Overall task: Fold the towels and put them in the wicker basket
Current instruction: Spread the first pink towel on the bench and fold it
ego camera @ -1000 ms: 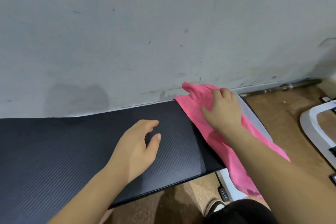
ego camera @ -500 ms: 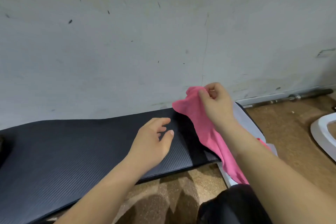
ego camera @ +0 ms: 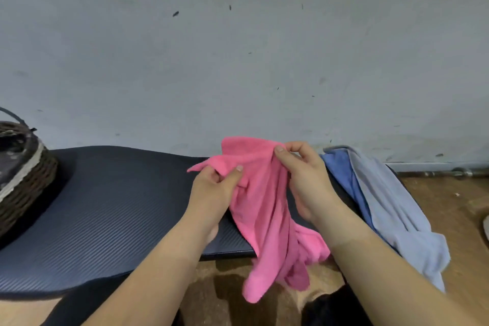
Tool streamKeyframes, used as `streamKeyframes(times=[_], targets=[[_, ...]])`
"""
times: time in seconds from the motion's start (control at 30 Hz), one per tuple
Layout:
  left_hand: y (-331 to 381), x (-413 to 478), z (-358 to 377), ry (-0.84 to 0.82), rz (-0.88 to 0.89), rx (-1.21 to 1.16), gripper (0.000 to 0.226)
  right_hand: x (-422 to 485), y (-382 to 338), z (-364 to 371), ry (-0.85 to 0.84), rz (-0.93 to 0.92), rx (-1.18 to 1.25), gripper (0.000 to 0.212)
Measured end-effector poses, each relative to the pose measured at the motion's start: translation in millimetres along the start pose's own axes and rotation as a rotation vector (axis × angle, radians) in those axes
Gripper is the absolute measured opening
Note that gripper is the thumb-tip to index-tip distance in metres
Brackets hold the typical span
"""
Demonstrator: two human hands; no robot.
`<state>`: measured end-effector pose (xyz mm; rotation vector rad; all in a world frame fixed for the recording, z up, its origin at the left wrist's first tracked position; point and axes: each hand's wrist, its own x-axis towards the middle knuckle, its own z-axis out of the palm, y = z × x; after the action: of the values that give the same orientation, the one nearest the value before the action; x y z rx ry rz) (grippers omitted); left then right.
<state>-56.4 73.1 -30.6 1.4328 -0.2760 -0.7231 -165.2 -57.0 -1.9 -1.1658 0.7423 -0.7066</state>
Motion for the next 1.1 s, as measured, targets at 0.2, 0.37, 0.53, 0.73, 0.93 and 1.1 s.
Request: streamKeyframes(times=[0.2,0.37,0.53,0.73,0.93,1.1], targets=[[10.3,6.2,-25.0,0.158,0.167,0.122,0.005,5.9,29.8,10.3,0.007,0.132,-0.328,0.013],[12.7,4.0,-30.2,0.098,0.247,0.32,0.017,15.8,34.8,7.2,-0.071,0.266,-0.518,0.017],[12.7,3.0,-20.0,-0.092,0.243,0.515,0.024,14.8,60.6,-14.4,-0.255,0.314,-0.721,0.029],[13.1,11.8,-24.8,0.015,0.244,0.66,0.054,26.2,74.1,-13.4,-0.334,0.244,-1.08,0.029],[11.4,15.3,-25.3,-0.059,0.173,0.783,0.081,26.5,76.5,-3.7,-0.233,0.26,-0.817,0.014],[14.8,16.2,-30.4,-0.004,0.157,0.797,0.081,35.9,60.0,-11.5,-0.095,0.387,-0.59,0.034]])
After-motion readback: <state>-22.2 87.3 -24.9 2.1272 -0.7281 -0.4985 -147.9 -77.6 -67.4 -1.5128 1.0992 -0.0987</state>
